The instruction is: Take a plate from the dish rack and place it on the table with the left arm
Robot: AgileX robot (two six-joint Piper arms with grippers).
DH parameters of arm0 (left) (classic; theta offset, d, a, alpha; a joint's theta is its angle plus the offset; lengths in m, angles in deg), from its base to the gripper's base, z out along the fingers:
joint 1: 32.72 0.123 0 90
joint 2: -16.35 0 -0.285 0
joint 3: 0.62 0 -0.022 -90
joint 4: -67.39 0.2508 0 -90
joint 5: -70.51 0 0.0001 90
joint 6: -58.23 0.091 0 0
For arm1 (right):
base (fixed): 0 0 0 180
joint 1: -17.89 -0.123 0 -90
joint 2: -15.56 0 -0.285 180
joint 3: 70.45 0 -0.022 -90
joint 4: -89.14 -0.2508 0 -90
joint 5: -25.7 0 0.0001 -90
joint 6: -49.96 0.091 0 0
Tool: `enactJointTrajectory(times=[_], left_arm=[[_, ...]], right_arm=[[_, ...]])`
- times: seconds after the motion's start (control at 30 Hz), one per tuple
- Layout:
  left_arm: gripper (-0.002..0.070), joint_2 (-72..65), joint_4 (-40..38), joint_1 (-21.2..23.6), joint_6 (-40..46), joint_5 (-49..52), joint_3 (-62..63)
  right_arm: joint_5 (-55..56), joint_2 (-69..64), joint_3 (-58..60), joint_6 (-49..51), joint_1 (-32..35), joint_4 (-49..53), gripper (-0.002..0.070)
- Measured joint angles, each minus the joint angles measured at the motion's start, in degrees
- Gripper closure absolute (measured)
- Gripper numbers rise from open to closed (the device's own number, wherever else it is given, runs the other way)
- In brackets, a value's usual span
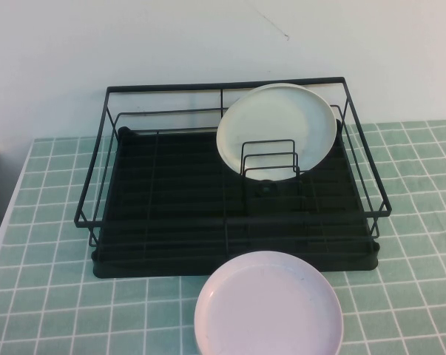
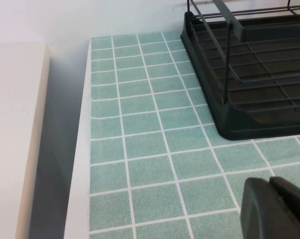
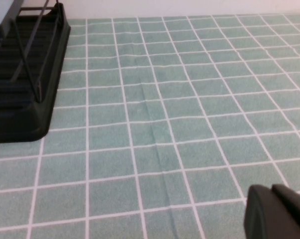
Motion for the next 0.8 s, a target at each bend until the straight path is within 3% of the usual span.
enactJointTrajectory(times=[0.33, 0.6, 0.8], left_arm=[[0.0678, 0.0, 0.0, 0.0, 0.0, -6.7, -0.4], [0.0678, 0.0, -0.1, 0.0, 0.0, -35.4, -0.4], [0.0678, 0.0, -0.3, 0.0, 0.0, -47.2, -0.4]], right_arm=[[0.0, 0.0, 0.0, 0.0, 0.0, 0.0, 0.0678], [0.0, 0.0, 0.0, 0.0, 0.0, 0.0, 0.0678], [0.0, 0.0, 0.0, 0.0, 0.0, 0.0, 0.0678]])
